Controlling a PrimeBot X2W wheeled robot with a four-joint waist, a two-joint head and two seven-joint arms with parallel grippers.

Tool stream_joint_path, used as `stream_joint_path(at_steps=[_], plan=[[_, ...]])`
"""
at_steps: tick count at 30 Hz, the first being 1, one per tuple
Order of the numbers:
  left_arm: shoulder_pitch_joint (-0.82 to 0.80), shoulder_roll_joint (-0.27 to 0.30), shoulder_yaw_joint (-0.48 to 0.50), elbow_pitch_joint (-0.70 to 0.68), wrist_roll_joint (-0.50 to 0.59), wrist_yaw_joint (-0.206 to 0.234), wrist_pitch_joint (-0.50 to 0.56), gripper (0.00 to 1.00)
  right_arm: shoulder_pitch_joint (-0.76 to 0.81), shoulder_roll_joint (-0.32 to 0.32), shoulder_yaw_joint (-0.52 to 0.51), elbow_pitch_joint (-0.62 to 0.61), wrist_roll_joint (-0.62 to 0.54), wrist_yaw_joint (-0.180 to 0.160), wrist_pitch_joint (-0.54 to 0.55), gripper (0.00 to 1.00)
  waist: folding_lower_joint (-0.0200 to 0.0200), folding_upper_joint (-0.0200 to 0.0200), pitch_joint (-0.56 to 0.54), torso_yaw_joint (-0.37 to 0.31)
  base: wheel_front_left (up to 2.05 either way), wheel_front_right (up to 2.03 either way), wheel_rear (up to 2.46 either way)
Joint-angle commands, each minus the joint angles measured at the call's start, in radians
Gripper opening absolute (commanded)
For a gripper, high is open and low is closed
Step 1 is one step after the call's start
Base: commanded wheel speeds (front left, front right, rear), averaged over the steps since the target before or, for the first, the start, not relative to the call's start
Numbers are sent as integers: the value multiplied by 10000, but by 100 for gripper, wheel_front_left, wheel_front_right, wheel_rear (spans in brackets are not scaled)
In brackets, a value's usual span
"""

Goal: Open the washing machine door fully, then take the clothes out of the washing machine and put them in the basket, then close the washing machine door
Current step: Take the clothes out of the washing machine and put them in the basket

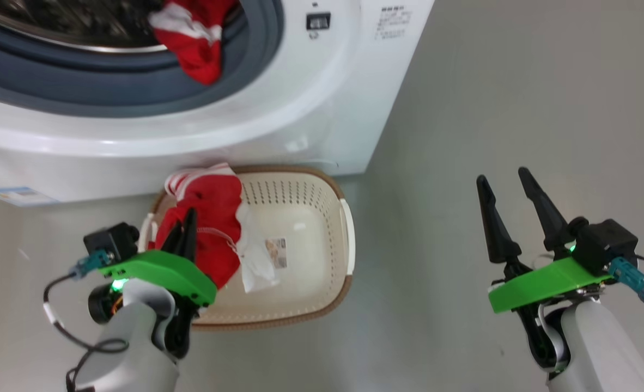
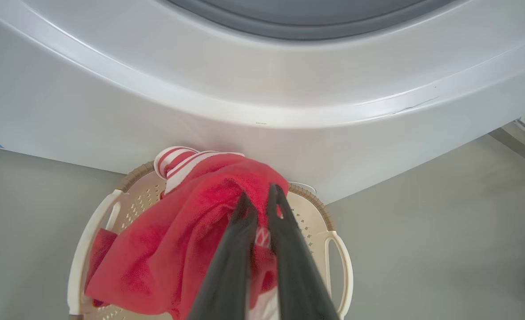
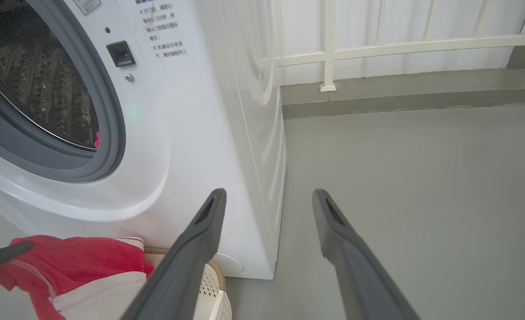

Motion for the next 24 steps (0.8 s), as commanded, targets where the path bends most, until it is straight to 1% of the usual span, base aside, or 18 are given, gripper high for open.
stream_joint_path(at_steps=[1,7,13,17,20,24], plan=[[-340,191,86,119,-132,-66,-121,0,-209,-20,283,-277,108,62,-65,100,0,0,639,-284,0,0,0],[-933,226,-337,973,-366,-66,-91,0,-430,-20,397,-277,182,62,-65,100,0,0,1139,-474,0,0,0],[-1424,351,-592,2102,-627,-66,470,0,-664,-20,604,-255,286,62,-65,100,0,0,1609,-765,0,0,0],[-1514,392,-669,2400,-946,-66,1102,0,-770,-20,678,-329,374,62,-65,100,0,0,1905,-929,0,0,0],[-1561,590,-693,2549,-1042,-66,1112,0,-814,-20,786,-371,513,62,-65,100,0,0,2137,-1052,0,0,0],[-1700,690,-792,2715,-1031,-67,1077,0,-881,-20,842,-289,632,62,-65,100,0,0,2435,-1110,0,0,0]])
